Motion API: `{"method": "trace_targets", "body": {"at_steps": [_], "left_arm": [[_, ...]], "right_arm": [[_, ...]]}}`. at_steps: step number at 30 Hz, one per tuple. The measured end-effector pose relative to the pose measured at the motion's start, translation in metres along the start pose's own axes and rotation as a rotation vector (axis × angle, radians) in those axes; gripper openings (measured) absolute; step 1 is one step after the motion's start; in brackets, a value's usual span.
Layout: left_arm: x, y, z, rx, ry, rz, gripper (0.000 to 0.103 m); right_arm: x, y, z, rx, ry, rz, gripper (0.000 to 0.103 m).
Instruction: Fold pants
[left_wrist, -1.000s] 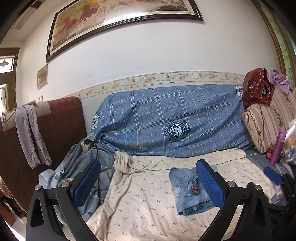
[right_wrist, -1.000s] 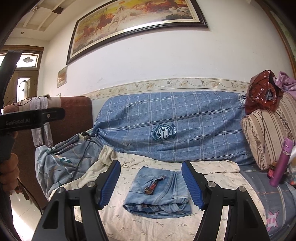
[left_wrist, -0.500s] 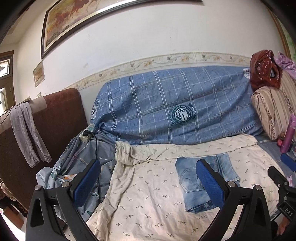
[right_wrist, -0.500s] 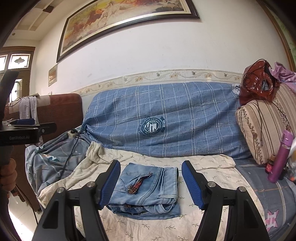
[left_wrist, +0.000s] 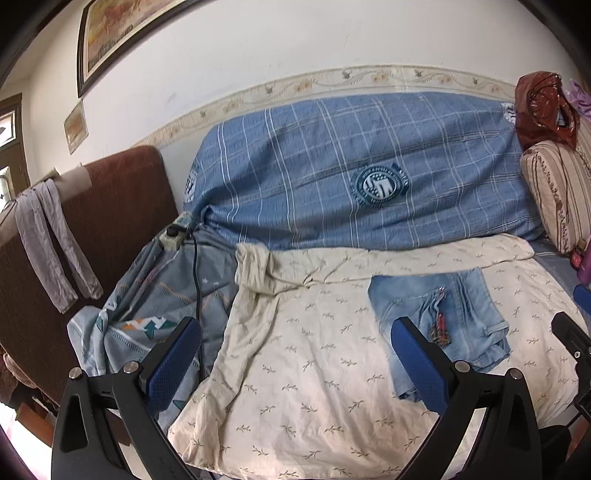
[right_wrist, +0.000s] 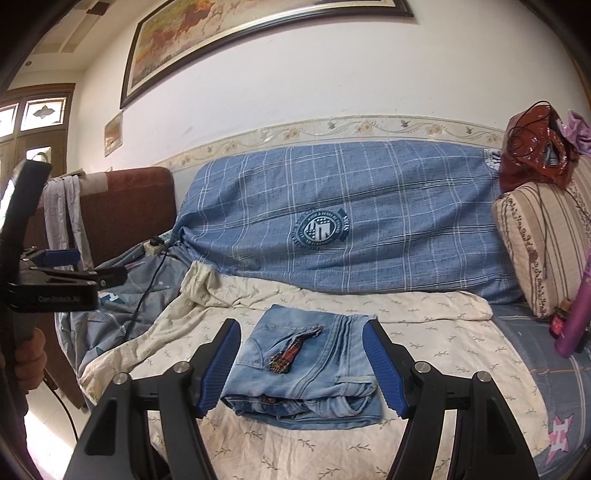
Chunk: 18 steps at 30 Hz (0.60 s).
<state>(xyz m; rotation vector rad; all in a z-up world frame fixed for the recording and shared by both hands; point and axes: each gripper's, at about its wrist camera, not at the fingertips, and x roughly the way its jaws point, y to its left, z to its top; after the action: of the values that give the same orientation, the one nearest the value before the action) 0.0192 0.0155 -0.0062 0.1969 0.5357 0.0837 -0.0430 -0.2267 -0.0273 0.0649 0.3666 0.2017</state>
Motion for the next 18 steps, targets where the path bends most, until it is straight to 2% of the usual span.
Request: {"method": "trace_targets", "body": {"at_steps": [18], "left_arm": [[0.046, 0.017, -0.021, -0.051, 0.105, -0.022, 0.102]], "right_arm": [[0.025, 0.029, -0.004, -0.047, 0.071, 0.020, 0.072]]}}
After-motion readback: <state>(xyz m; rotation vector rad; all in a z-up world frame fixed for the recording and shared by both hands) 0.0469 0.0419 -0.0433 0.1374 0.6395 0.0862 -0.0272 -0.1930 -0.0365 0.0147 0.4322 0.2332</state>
